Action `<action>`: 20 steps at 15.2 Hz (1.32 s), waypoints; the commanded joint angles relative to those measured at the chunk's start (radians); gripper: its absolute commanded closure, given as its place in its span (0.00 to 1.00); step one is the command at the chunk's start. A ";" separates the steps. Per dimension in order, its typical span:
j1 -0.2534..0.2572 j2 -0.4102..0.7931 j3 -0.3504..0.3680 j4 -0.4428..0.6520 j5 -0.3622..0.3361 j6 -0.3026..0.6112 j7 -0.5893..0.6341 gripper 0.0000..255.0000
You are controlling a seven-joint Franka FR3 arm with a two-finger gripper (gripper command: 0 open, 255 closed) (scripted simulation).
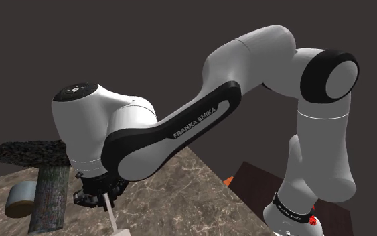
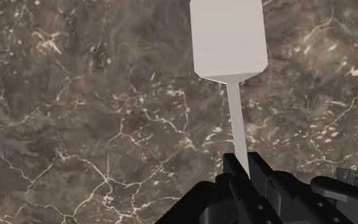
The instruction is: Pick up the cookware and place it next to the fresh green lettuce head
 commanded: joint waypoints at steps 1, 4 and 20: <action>0.002 0.009 -0.002 -0.015 -0.006 0.023 0.006 1.00; 0.004 0.025 -0.006 -0.034 -0.017 0.057 0.014 1.00; 0.009 0.058 -0.015 -0.064 -0.037 0.115 0.030 0.00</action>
